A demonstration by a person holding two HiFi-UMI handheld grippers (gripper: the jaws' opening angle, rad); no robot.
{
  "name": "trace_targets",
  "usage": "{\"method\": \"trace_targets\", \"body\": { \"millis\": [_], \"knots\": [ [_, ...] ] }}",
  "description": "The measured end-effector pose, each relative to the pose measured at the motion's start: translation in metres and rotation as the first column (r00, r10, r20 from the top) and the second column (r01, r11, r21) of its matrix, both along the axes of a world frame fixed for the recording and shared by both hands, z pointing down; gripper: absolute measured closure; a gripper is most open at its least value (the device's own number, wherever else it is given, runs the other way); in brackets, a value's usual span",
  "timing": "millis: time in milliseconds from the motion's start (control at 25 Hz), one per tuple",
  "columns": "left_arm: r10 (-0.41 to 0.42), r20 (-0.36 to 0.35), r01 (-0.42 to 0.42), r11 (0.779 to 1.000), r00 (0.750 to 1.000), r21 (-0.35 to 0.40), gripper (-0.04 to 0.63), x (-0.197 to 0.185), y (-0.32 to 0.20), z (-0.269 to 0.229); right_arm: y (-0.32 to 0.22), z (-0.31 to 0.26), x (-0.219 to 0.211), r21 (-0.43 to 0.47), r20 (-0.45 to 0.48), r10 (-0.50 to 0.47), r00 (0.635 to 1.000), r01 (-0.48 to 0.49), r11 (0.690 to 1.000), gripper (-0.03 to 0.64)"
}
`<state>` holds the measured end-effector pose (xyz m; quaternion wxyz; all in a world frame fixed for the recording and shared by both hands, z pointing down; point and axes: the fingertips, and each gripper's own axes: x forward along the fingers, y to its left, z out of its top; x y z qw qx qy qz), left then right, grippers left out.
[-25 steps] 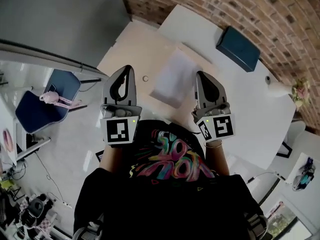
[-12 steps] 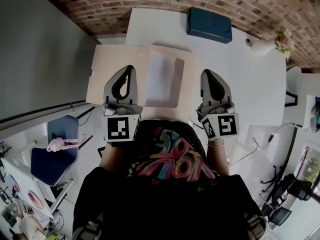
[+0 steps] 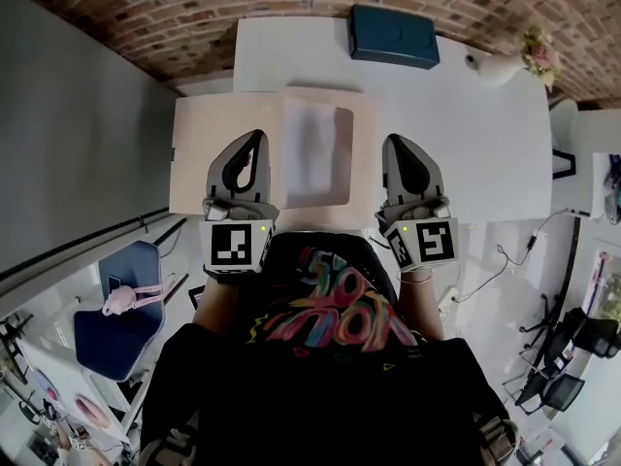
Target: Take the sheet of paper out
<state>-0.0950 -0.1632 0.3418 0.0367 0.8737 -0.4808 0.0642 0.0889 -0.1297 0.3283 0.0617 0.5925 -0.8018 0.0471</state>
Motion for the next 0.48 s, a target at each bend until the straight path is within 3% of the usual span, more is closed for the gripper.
{"method": "trace_targets", "body": {
  "millis": [280, 480],
  "knots": [
    [-0.020, -0.038, 0.020, 1.000, 0.999, 0.017, 0.571, 0.0007, -0.0006, -0.0026, -0.0021, 0.0035, -0.0047, 0.000, 0.024, -0.013, 1.000, 0.013, 1.000, 0.598],
    [-0.004, 0.009, 0.004, 1.000, 1.000, -0.009, 0.571, -0.0001, 0.0059, 0.0052, 0.0044, 0.0032, -0.0047, 0.001, 0.049, -0.016, 0.999, 0.016, 1.000, 0.598]
  ]
}}
